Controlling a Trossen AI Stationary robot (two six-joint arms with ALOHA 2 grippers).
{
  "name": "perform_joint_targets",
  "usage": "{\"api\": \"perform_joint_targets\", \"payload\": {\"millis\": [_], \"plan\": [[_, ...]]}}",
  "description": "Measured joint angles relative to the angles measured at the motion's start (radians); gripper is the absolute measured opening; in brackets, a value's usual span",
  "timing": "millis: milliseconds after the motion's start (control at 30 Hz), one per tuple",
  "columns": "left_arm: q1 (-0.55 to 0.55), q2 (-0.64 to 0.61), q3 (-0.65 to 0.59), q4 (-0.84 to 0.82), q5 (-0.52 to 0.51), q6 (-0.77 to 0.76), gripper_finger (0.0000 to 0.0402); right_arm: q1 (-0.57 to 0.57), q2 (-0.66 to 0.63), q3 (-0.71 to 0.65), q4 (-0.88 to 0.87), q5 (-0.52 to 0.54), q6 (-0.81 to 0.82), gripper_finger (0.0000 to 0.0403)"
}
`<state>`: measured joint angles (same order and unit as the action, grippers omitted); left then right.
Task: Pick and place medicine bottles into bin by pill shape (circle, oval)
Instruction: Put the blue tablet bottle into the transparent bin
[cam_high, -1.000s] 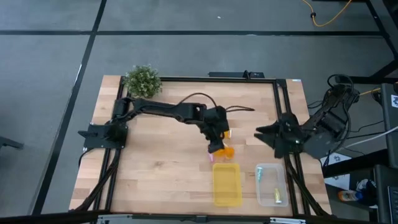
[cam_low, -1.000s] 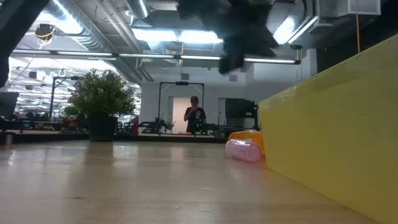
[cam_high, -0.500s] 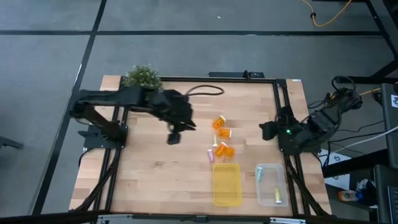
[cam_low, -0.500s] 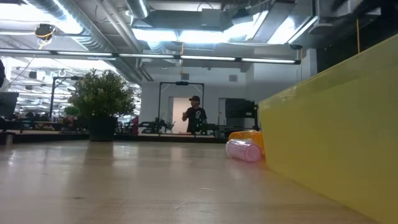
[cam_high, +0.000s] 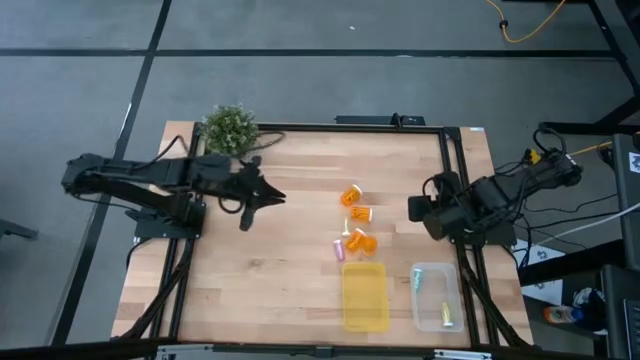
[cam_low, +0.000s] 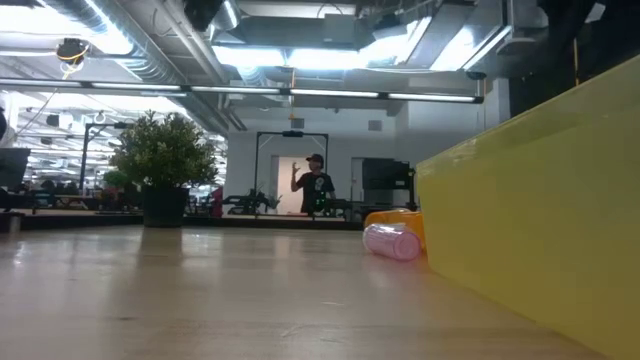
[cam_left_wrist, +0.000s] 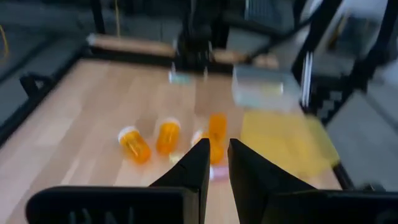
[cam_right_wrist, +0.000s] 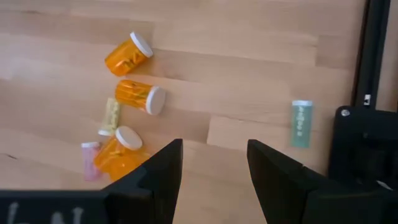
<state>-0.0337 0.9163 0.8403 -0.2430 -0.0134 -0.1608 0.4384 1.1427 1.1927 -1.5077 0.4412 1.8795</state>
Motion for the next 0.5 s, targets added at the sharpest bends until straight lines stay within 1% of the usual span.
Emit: {"api": "perform_joint_targets", "payload": {"millis": [67,133,167,300,400,467,500], "plan": [[0.012,-0.064,-0.122,0.138,-0.008,-0.022,0.0051,-0.015,0.001,0.0,0.016,0.0,-0.001,0.0182],[0.019,-0.115,-0.221,0.224,-0.036,-0.04,0.0051,-0.028,0.001,0.0,0.033,0.0,-0.001,0.0182],[0.022,-0.134,-0.259,0.245,-0.047,-0.042,0.0051,-0.034,0.001,0.0,0.039,0.0,-0.002,0.0182],[0.026,-0.189,-0.381,0.233,-0.057,-0.044,0.0051,-0.049,0.001,0.0,0.054,0.0,-0.002,0.0182],[0.021,-0.199,-0.446,0.241,-0.045,-0.126,0.0051,-0.062,0.001,0.0,0.055,0.0,-0.002,0.0182],[0.02,-0.198,-0.494,0.298,-0.041,-0.093,0.0051,-0.073,0.001,0.0,0.056,0.0,-0.002,0.0182],[0.021,-0.198,-0.524,0.356,-0.016,-0.058,0.0051,-0.078,0.001,0.0,0.058,0.0,-0.002,0.0182]]}}
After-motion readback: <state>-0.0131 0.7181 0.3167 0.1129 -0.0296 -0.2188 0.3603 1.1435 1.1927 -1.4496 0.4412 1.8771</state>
